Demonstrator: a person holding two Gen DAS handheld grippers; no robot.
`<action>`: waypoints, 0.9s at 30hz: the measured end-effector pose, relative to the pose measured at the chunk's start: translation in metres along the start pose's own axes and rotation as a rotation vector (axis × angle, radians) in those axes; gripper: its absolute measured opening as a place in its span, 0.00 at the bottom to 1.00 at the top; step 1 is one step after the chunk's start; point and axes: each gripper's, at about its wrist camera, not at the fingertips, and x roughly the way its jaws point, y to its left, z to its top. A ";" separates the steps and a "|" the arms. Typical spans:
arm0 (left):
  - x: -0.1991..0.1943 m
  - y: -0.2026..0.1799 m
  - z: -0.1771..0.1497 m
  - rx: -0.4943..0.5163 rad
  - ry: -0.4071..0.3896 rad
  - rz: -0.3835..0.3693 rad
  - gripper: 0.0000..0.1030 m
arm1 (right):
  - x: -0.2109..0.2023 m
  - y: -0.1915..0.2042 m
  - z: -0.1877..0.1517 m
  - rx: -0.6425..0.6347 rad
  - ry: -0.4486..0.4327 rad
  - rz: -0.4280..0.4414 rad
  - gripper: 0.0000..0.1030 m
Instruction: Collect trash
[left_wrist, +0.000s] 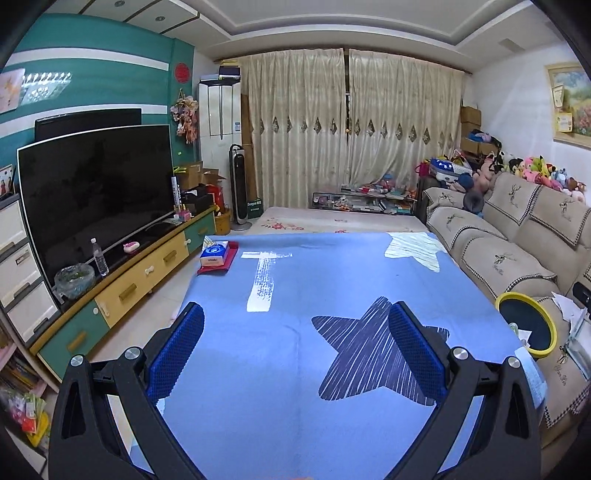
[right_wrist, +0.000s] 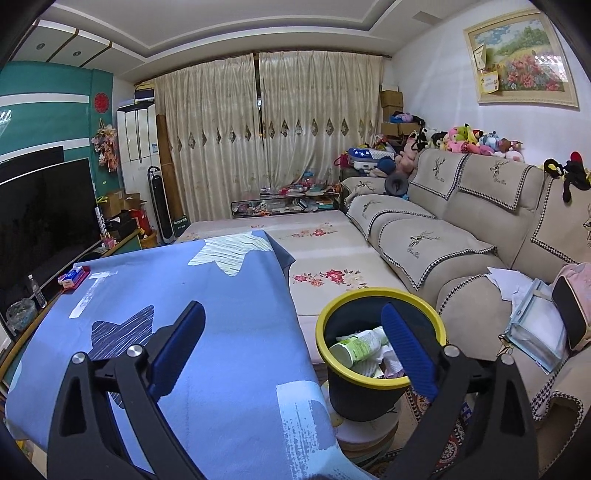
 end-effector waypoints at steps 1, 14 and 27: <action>0.001 -0.002 0.000 0.005 0.000 0.003 0.95 | 0.000 0.000 0.000 0.000 0.001 -0.001 0.89; 0.012 -0.018 0.009 0.028 0.011 -0.007 0.95 | 0.009 -0.001 0.004 0.005 0.019 -0.005 0.90; 0.013 -0.019 0.010 0.033 0.009 -0.004 0.95 | 0.012 0.000 0.003 0.000 0.027 -0.004 0.90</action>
